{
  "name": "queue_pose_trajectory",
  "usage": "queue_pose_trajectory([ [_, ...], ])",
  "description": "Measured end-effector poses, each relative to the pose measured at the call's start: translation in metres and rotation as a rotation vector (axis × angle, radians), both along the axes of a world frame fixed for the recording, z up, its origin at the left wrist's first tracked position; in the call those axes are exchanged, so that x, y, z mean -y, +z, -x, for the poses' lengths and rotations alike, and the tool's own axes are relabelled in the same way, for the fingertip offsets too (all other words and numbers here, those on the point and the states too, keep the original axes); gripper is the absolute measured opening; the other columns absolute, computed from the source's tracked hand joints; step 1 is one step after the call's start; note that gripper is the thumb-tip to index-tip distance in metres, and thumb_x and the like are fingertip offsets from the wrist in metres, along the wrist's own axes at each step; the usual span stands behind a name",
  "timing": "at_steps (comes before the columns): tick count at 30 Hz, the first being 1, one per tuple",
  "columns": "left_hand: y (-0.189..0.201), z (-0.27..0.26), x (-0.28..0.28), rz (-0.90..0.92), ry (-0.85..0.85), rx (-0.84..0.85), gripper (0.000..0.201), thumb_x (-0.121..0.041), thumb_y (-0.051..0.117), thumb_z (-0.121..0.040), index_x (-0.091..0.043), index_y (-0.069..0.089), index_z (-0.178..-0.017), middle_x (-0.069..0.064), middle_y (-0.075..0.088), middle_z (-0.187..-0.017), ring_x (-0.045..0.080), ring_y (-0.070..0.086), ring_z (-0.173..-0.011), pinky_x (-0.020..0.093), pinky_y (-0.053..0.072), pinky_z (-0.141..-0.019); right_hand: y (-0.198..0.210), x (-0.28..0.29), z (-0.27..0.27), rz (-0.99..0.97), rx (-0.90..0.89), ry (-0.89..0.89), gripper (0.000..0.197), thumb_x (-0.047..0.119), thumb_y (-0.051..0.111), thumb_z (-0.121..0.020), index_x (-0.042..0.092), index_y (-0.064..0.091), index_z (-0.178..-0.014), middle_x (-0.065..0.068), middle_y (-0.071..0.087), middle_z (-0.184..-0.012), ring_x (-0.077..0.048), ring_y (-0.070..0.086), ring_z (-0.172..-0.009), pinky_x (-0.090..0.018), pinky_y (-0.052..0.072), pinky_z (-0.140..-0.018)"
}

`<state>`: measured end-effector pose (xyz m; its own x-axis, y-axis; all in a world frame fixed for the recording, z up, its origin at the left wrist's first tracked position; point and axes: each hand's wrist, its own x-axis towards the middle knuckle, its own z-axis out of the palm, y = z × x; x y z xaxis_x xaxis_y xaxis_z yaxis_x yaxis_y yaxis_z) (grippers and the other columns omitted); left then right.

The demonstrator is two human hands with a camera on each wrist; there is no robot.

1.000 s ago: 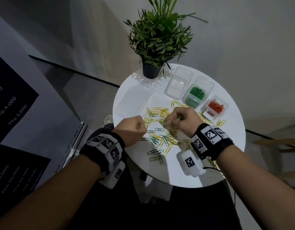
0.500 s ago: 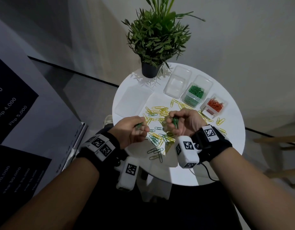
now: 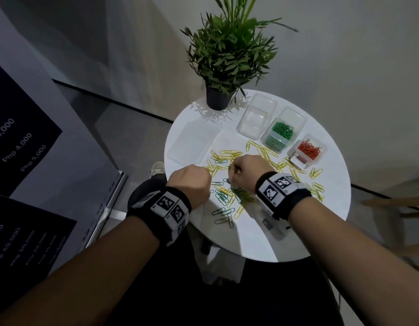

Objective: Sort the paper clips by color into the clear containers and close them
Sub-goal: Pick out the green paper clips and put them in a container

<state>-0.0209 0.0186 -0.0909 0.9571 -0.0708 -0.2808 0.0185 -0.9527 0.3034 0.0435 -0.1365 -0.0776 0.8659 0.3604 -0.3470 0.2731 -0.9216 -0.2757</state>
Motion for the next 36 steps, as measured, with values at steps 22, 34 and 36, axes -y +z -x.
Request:
queue_pose_trajectory([
  [22, 0.006, 0.004, -0.004, 1.042, 0.509, -0.376, 0.02, -0.005, 0.034, -0.091, -0.01, 0.039, -0.072, 0.013, 0.056, -0.071, 0.015, 0.038, -0.047, 0.02, 0.028, -0.045, -0.017, 0.017, -0.009, -0.091, 0.096, 0.015, 0.023, 0.02, 0.039, -0.087, 0.013, 0.052, -0.07, -0.007, 0.051, -0.071, -0.02, 0.054, -0.06, -0.026, 0.038, -0.054],
  [34, 0.003, -0.006, 0.002, 1.197, 0.532, -0.363, 0.023, 0.005, 0.039, -0.085, -0.006, 0.057, -0.093, 0.008, 0.053, -0.059, 0.018, 0.041, -0.048, 0.022, 0.035, -0.045, -0.003, 0.047, 0.011, -1.276, -0.836, -0.85, 0.023, 0.008, 0.036, -0.097, 0.008, 0.05, -0.079, -0.008, 0.056, -0.061, -0.011, 0.038, -0.04, -0.012, 0.024, -0.037],
  [36, 0.002, -0.011, 0.003, 1.122, 0.522, -0.359, 0.017, 0.0, 0.041, -0.082, -0.005, 0.057, -0.081, 0.008, 0.049, -0.06, 0.018, 0.038, -0.049, 0.025, 0.032, -0.049, -0.008, 0.047, 0.012, -1.237, -0.836, -0.778, 0.021, 0.009, 0.039, -0.097, 0.006, 0.053, -0.081, -0.009, 0.052, -0.065, -0.011, 0.038, -0.043, -0.014, 0.026, -0.038],
])
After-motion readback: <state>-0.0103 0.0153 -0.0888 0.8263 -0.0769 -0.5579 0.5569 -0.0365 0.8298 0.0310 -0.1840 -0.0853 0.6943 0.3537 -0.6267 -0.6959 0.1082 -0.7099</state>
